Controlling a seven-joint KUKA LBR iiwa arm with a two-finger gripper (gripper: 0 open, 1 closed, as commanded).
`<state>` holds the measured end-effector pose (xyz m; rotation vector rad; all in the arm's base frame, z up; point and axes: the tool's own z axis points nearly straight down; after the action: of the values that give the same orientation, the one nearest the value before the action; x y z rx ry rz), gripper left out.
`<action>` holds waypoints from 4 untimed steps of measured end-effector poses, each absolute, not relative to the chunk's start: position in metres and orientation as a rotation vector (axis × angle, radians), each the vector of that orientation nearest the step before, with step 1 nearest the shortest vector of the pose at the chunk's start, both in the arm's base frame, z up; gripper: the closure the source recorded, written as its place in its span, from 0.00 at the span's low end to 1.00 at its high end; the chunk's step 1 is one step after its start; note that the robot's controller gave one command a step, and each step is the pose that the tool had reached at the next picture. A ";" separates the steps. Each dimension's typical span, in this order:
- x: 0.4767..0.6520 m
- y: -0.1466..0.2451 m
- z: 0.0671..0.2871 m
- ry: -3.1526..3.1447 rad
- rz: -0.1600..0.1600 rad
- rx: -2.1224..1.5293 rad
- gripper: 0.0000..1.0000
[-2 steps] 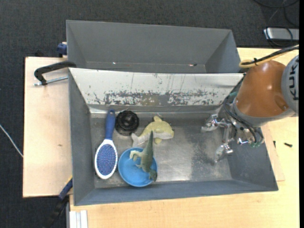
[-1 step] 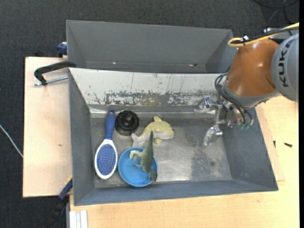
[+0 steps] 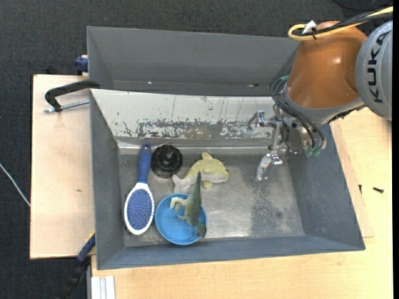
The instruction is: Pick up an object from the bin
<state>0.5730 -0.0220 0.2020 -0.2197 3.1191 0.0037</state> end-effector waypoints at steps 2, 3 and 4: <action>0.591 0.026 0.092 3.095 0.002 -0.535 0.00; 0.591 0.026 0.093 3.093 0.001 -0.534 1.00; 0.574 0.034 0.194 3.080 -0.001 -0.550 1.00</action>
Offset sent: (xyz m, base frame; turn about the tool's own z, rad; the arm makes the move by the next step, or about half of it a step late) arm 0.0102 0.0428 -0.0761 -0.0255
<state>0.5738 0.0341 0.1940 -0.5495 3.0795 -0.0012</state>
